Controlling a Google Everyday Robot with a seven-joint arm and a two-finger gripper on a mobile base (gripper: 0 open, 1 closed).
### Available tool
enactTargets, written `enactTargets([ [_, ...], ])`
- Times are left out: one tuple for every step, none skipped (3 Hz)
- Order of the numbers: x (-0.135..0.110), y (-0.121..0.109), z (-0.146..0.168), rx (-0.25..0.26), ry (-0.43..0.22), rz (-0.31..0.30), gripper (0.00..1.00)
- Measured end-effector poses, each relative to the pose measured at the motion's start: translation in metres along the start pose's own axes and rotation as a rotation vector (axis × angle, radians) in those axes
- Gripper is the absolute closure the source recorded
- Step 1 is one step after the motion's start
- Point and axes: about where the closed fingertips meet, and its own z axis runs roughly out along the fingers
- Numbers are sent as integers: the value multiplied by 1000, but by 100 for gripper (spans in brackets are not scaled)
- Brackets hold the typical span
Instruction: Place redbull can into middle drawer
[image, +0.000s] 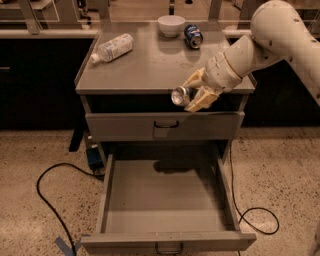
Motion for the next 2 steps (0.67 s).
enactTargets([
  [0,0,0,0,0,0,100],
  [6,12,9,-2,-26,25,100],
])
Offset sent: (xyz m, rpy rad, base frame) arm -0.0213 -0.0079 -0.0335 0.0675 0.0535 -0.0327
